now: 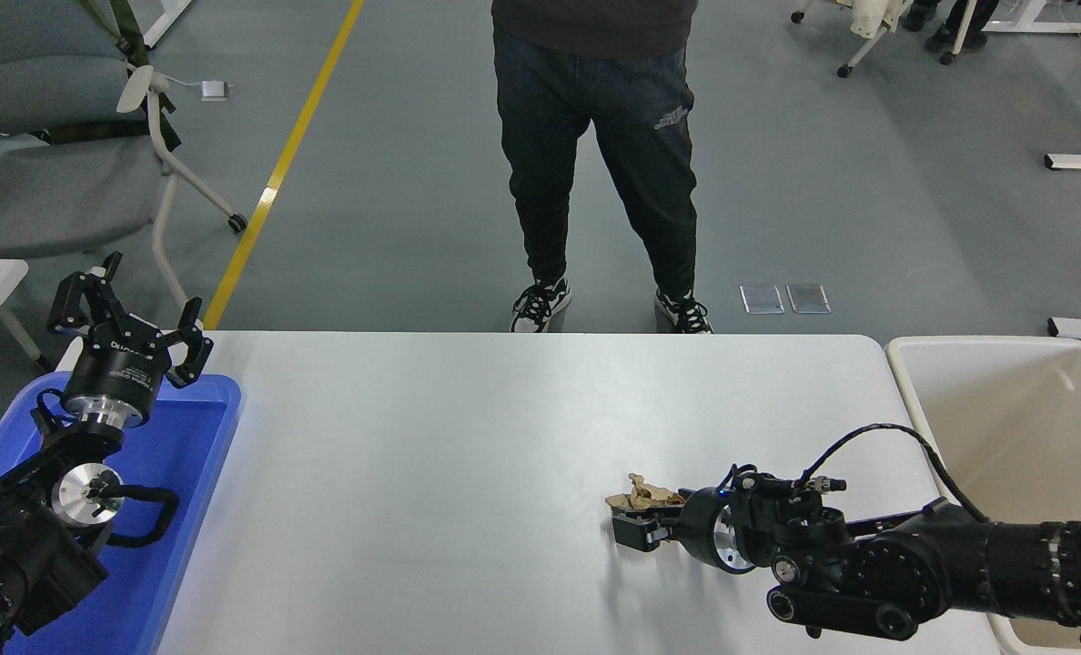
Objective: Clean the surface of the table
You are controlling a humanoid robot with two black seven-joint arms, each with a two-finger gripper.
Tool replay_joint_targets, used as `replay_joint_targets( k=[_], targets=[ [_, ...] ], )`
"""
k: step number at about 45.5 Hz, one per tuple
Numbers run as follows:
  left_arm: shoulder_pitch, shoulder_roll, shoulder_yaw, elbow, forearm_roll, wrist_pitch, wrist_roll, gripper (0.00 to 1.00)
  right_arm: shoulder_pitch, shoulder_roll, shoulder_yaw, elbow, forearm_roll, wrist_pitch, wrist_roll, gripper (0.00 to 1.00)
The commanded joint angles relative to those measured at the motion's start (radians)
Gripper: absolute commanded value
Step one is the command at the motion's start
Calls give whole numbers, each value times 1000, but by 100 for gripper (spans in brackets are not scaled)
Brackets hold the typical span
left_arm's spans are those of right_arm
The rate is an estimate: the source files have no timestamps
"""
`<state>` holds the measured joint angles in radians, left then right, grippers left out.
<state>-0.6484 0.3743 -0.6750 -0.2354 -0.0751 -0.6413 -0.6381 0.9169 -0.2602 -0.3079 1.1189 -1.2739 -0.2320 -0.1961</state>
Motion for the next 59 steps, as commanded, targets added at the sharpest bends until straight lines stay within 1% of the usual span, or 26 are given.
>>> replay_joint_targets(
  k=[1, 5, 8, 9, 10, 17, 24, 31, 42, 59],
  targets=[
    [1, 0, 0, -1, 0, 0, 0, 100, -18, 1, -2, -5, -36, -18, 12, 49],
    [0, 0, 0, 1, 0, 0, 0, 100, -19, 1, -3, -5, -50, -20, 12, 48],
    [0, 0, 0, -1, 0, 0, 0, 100, -24, 1, -3, -5, -55, -20, 12, 35],
    [0, 0, 0, 1, 0, 0, 0, 100, -26, -1, -3, -7, -52, -18, 17, 21],
    [0, 0, 0, 1, 0, 0, 0, 100, -26, -1, -2, -8, -47, -10, 21, 0],
    [0, 0, 0, 1, 0, 0, 0, 100, -30, -1, -3, -8, -36, -6, 41, 0],
    [0, 0, 0, 1, 0, 0, 0, 100, -20, -11, 21, -8, -24, 34, 40, 0],
    [0, 0, 0, -1, 0, 0, 0, 100, 10, -73, 67, 44, 59, 39, 41, 0],
    [0, 0, 0, -1, 0, 0, 0, 100, 102, -237, 128, 252, 106, 57, 46, 0],
    [0, 0, 0, 1, 0, 0, 0, 100, 253, -490, 211, 458, 237, 106, 46, 0]
  ],
)
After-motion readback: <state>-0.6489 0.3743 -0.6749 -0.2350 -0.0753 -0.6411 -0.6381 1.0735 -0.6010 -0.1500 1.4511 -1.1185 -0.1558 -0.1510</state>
